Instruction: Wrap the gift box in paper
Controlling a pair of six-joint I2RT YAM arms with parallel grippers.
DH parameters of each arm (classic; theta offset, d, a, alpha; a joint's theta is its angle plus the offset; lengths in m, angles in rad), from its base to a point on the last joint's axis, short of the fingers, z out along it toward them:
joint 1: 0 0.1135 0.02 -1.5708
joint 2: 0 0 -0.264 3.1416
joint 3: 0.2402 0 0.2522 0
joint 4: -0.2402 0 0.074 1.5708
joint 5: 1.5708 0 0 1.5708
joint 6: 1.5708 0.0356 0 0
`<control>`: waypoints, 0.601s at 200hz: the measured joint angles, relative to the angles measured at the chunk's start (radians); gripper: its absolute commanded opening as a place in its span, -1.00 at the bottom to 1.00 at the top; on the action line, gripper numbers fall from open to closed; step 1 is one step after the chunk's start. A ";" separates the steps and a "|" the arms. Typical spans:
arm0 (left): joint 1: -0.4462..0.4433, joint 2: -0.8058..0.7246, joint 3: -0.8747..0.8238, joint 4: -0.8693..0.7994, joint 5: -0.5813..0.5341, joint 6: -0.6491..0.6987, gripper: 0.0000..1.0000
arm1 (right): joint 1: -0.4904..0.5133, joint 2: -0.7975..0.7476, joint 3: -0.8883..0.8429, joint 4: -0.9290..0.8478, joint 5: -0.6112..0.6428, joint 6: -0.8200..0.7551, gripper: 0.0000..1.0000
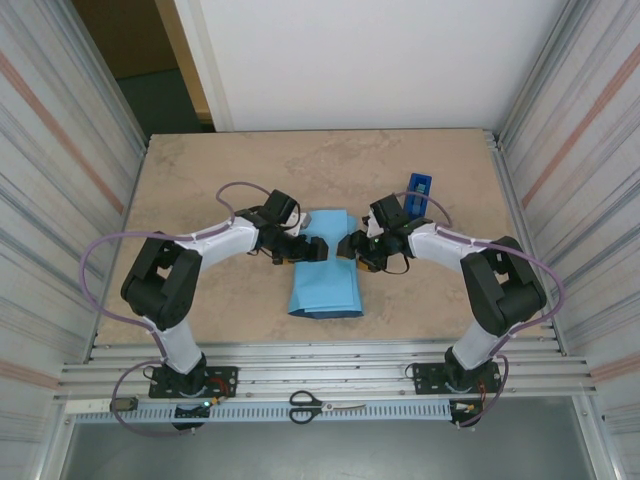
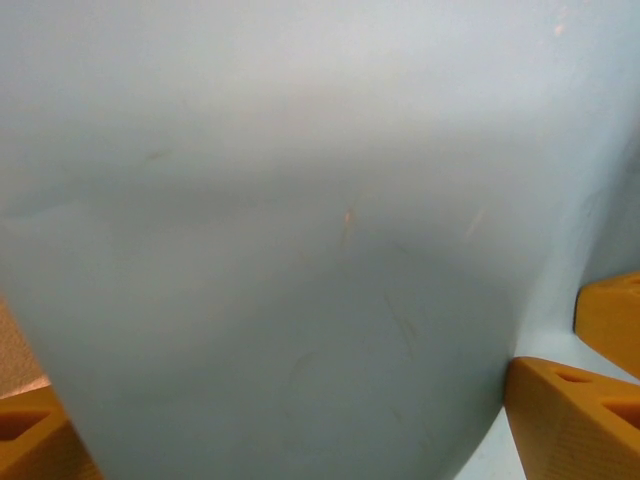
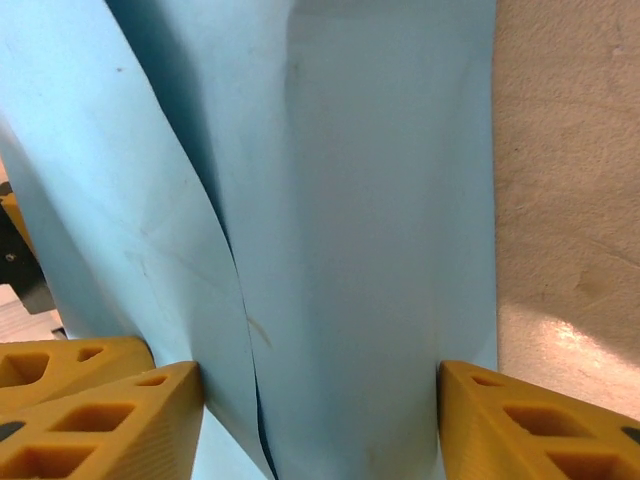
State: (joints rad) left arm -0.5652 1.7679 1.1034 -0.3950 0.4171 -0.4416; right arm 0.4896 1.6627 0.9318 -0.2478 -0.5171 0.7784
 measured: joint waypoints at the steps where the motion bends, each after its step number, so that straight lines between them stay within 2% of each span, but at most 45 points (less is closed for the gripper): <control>1: 0.000 0.000 0.000 0.000 0.000 0.000 0.83 | 0.000 0.000 0.000 0.000 0.000 0.000 0.12; 52: 0.002 -0.010 0.000 -0.003 -0.001 -0.003 0.97 | 0.000 -0.002 -0.003 0.002 0.002 -0.002 0.09; 120: 0.012 -0.061 0.000 -0.080 0.001 -0.011 0.97 | 0.015 -0.005 -0.023 0.058 -0.003 0.026 0.09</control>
State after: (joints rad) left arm -0.5529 1.7069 1.1038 -0.4747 0.4179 -0.4522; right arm 0.5045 1.6581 0.9089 -0.1902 -0.5198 0.8047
